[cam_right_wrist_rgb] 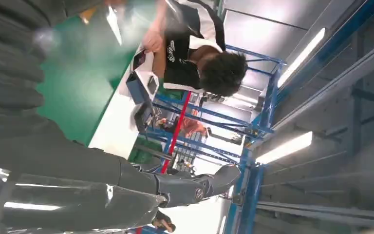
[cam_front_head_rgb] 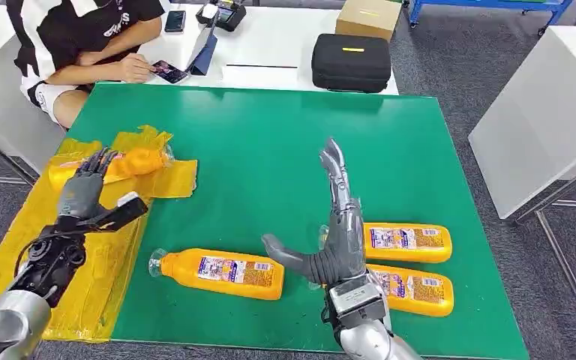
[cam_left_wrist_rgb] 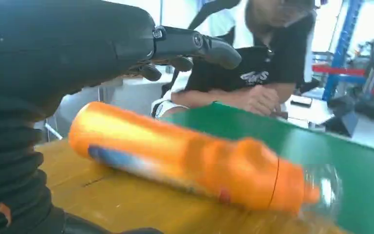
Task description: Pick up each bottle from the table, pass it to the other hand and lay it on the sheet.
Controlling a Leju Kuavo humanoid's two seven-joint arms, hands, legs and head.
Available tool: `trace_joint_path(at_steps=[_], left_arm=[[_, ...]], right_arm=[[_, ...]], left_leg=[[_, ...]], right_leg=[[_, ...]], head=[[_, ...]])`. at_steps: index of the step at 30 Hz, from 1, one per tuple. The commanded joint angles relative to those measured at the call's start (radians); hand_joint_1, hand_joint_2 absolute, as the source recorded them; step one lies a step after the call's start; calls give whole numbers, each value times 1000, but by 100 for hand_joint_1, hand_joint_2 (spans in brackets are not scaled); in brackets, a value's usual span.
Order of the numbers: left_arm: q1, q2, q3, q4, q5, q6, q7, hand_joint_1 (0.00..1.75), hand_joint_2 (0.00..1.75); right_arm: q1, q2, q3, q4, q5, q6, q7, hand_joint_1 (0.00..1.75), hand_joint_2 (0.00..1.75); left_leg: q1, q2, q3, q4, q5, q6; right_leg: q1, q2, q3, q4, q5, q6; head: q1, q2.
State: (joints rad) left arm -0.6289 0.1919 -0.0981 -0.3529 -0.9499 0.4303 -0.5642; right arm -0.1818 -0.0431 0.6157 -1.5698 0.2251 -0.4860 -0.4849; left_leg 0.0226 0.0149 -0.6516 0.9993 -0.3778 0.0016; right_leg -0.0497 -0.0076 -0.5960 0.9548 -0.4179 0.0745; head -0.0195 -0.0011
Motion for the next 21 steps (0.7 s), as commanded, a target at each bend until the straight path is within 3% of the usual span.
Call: trace_joint_path(at_steps=[1, 4, 7, 14, 21], left_arm=[[-36, -36, 95, 2, 8, -12, -5, 0, 175], [-34, -41, 118, -3, 41, -26, -27, 0, 175], [-9, -71, 230, -99, 277, -194, -134, 0, 175], [135, -89, 132, -424, 746, -465, -134, 0, 175], [206, -149, 79, -587, 879, -545, -134, 0, 175]], right_arm=[[-8, 1, 9, 8, -1, -2, 6, 0, 175], [-7, 2, 7, 8, 1, -1, 6, 0, 175], [6, 7, -2, 5, 9, 9, 6, 0, 175], [19, -6, -1, 17, 33, 31, 15, 0, 175], [30, -42, 39, 35, 270, 75, 126, 0, 175]], left_leg=[[1, -3, 3, 1, -2, 1], [1, -2, 2, 0, -1, 1], [1, -3, 2, 1, -1, 1], [0, -2, 3, 0, -1, 1], [1, -3, 4, 0, -2, 1]], right_leg=[[1, -2, 4, 1, -2, -5], [1, -1, 3, 0, -2, -4], [1, -2, 3, 0, -2, -5], [1, -1, 3, 0, -1, -4], [1, -2, 5, -1, -2, -5]], head=[[0, 0], [0, 0], [0, 0], [0, 0], [0, 0]])
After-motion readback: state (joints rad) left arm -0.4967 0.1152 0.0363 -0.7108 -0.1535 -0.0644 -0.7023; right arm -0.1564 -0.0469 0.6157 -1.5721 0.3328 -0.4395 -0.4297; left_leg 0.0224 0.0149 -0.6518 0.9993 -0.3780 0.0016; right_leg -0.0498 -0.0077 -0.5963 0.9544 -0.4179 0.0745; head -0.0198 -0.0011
